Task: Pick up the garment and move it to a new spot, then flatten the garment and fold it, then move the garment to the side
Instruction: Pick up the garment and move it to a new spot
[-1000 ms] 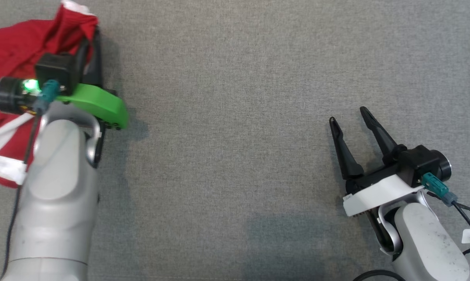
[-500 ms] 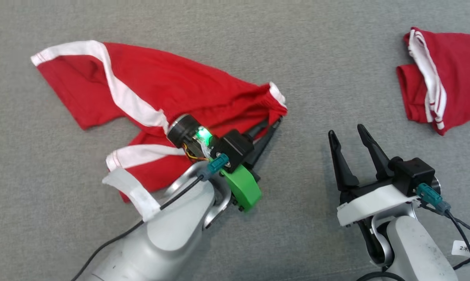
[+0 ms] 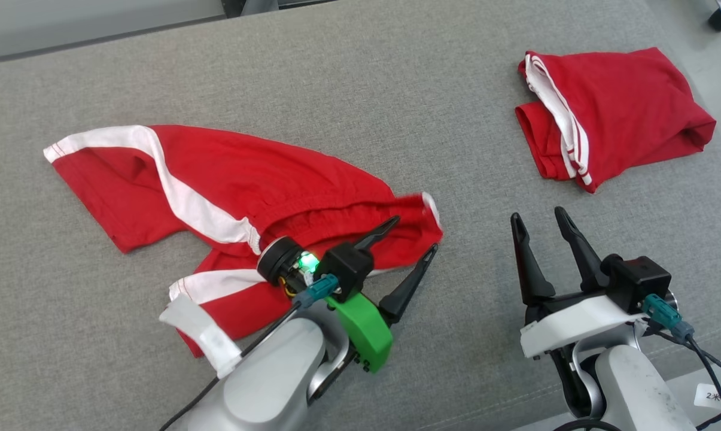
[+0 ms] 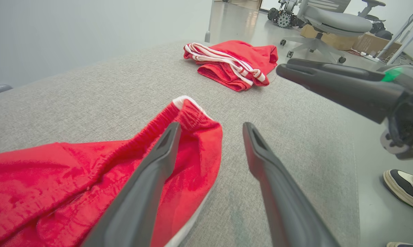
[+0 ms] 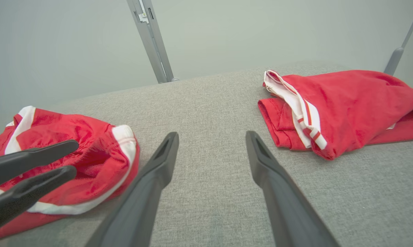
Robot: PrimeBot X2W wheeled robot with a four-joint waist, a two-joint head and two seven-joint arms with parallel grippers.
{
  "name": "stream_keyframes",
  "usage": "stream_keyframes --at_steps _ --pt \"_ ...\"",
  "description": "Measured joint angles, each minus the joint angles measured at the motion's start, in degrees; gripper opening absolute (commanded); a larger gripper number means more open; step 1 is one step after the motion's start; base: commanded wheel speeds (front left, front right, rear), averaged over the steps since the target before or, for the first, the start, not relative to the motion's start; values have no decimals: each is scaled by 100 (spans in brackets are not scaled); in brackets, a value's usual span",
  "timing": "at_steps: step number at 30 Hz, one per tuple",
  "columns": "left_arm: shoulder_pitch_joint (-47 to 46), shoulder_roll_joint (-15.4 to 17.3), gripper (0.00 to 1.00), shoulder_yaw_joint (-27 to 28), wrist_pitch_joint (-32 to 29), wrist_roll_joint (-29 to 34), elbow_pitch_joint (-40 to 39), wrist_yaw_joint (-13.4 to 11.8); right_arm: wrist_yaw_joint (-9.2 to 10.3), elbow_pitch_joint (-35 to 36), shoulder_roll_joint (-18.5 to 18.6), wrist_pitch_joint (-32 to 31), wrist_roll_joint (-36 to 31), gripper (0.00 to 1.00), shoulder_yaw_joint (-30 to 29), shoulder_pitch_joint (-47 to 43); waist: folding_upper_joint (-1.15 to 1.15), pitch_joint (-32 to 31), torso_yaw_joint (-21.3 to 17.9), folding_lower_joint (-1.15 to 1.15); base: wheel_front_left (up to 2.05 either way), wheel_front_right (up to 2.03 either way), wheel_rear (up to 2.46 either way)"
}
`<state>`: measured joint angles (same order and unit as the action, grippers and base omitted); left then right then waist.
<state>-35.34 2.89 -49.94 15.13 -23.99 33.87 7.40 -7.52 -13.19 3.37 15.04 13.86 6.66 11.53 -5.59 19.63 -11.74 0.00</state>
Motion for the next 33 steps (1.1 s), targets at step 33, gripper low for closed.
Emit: stream_keyframes --at_steps 33 --pt "3667 45 100 4477 1 1455 -1702 -290 0 -457 12 0 141 100 1248 -346 1 -1162 1402 0 0 0 0"
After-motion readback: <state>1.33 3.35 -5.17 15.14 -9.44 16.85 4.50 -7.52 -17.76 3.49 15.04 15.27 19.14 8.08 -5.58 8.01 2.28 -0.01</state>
